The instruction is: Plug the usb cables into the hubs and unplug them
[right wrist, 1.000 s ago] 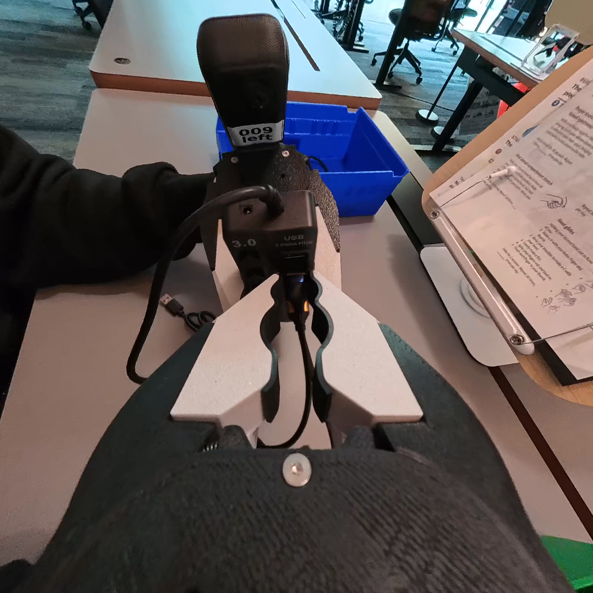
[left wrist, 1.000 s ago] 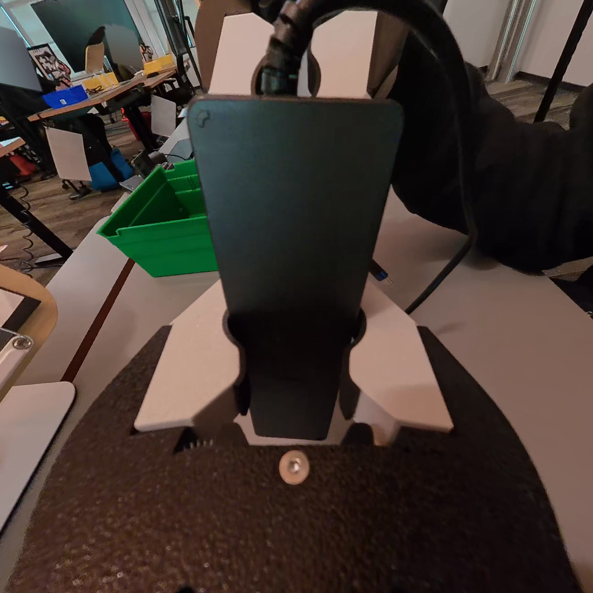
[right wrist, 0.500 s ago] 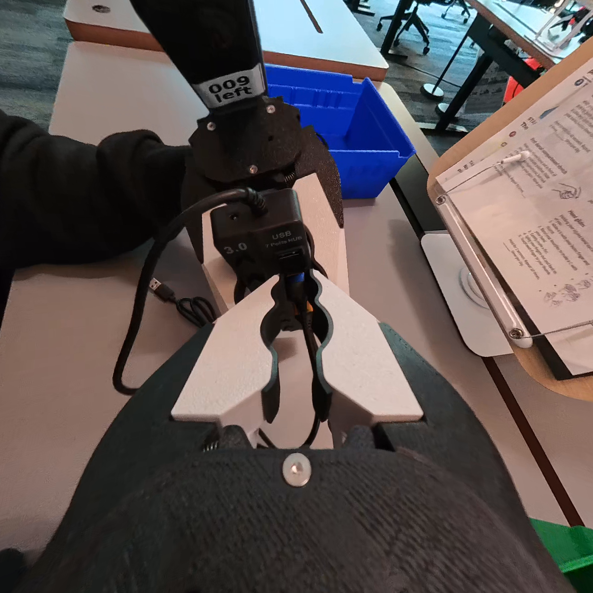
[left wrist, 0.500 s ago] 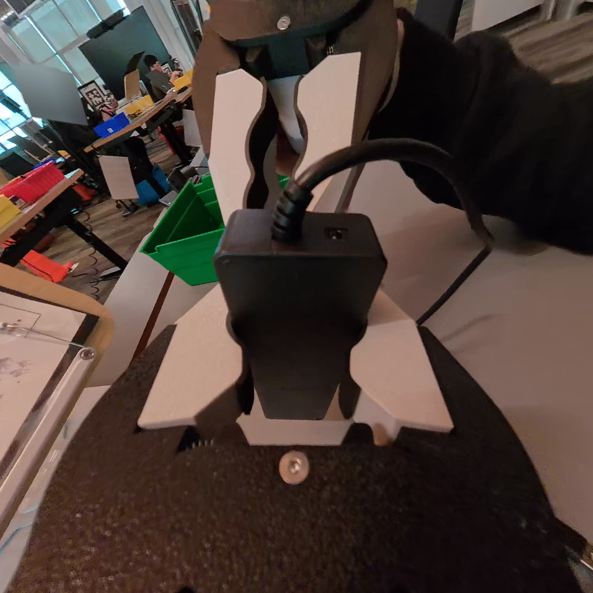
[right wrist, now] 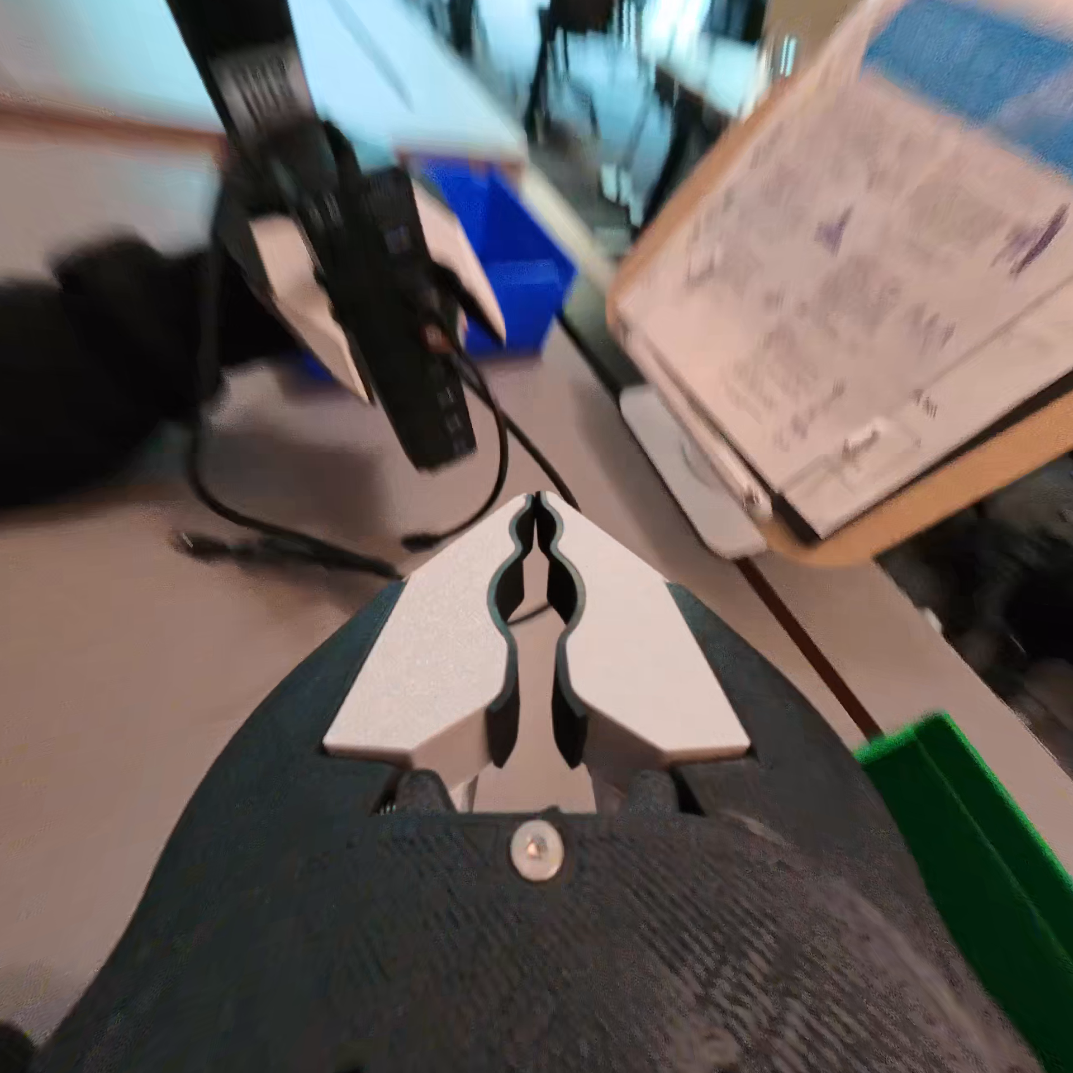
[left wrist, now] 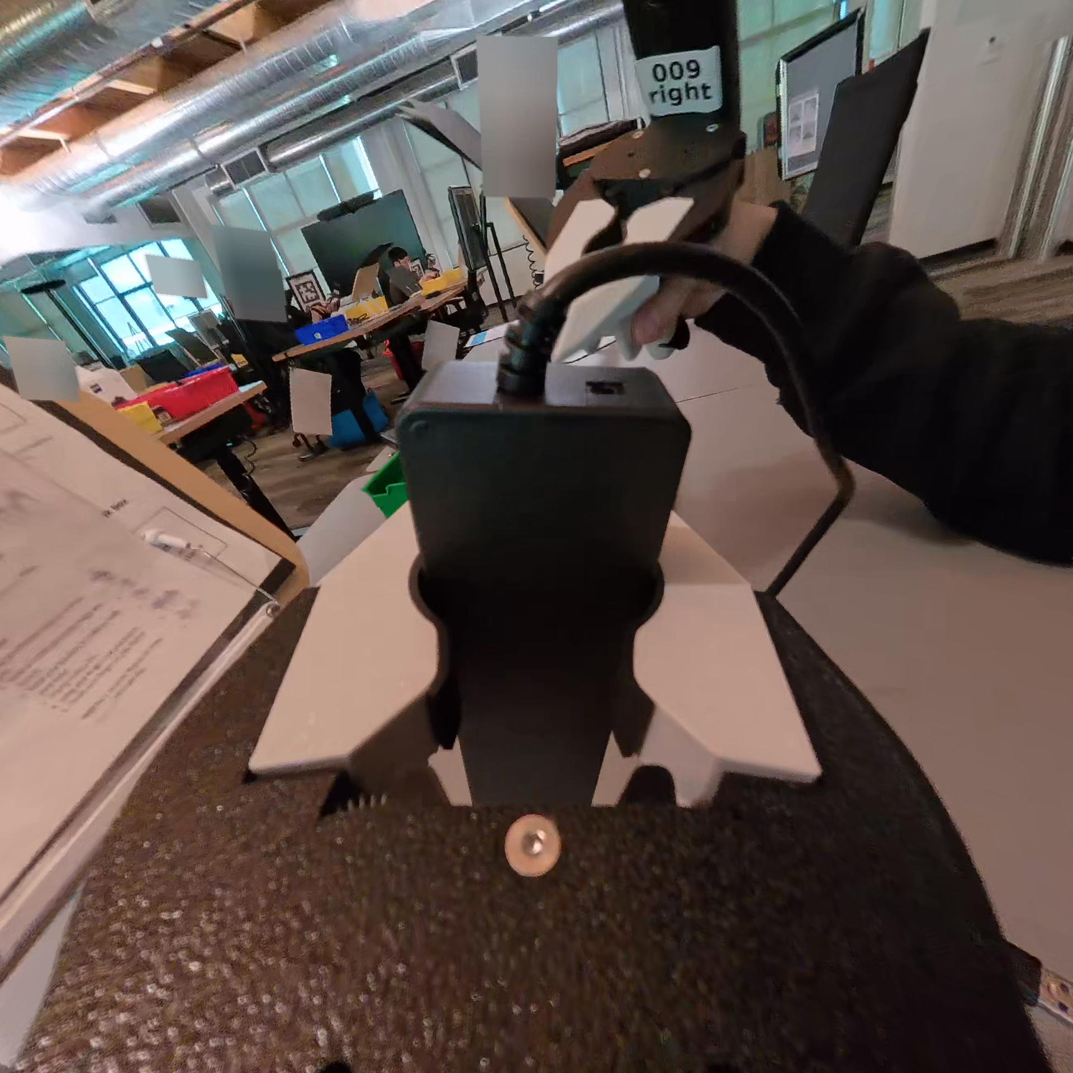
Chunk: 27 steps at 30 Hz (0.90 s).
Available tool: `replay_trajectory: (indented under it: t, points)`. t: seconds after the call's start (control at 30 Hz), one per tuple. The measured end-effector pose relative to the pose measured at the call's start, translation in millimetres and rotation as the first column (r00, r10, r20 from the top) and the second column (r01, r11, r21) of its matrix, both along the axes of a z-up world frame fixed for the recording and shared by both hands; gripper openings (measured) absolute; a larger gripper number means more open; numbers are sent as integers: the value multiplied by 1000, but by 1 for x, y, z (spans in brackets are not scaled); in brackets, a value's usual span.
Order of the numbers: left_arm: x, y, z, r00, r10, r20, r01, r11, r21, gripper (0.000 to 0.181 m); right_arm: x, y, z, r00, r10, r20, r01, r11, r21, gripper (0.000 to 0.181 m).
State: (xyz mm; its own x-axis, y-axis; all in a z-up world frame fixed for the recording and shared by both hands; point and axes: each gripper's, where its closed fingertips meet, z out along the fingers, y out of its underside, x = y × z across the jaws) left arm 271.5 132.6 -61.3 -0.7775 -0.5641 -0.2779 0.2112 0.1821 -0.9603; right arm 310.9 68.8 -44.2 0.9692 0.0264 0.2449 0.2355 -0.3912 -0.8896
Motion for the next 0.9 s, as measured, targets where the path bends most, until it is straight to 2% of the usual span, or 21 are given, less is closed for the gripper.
replay_trajectory:
  t: [0.03, 0.1, 0.17, 0.23, 0.33, 0.4, 0.6, 0.8, 0.9]
  points:
    - [-2, -2, 1, 1000, -4, 6, 4, 1000, 15, 62, -6, -1, 14, 999, 42, -27, -40, 995, 90, 0]
    - [-2, -11, -1, 1000, -30, 7, 29, 999, 34, 62, -20, 5, 25, 994, 101, -32, -94, 982, 164, 1]
    - [-4, -22, -4, 997, -76, 4, 76, 997, 32, 61, -31, 21, 21, 992, 124, 24, -127, 981, 144, 22]
    - [-7, -33, -4, 993, -119, 10, 118, 993, 18, 61, -45, 39, 10, 980, 172, 101, -182, 979, 94, 31]
    - [-8, -43, -3, 989, -145, 21, 145, 989, -1, 61, -59, 57, -10, 962, 230, 144, -234, 972, 8, 21]
    - [-9, -46, -3, 988, -155, 26, 155, 988, -1, 61, -59, 63, -14, 964, 230, 130, -234, 972, 10, 21]
    - [-9, -47, -1, 986, -167, 20, 168, 985, -38, 61, -58, 65, -11, 966, 253, 58, -256, 965, 61, 14]
    - [-18, -47, 3, 976, -217, 5, 217, 975, -45, 61, -63, 64, -10, 958, 285, 19, -286, 958, 32, 14]
    - [-16, -50, 2, 979, -202, 2, 202, 979, -15, 62, -63, 59, -9, 962, 272, -16, -272, 962, 12, 14]
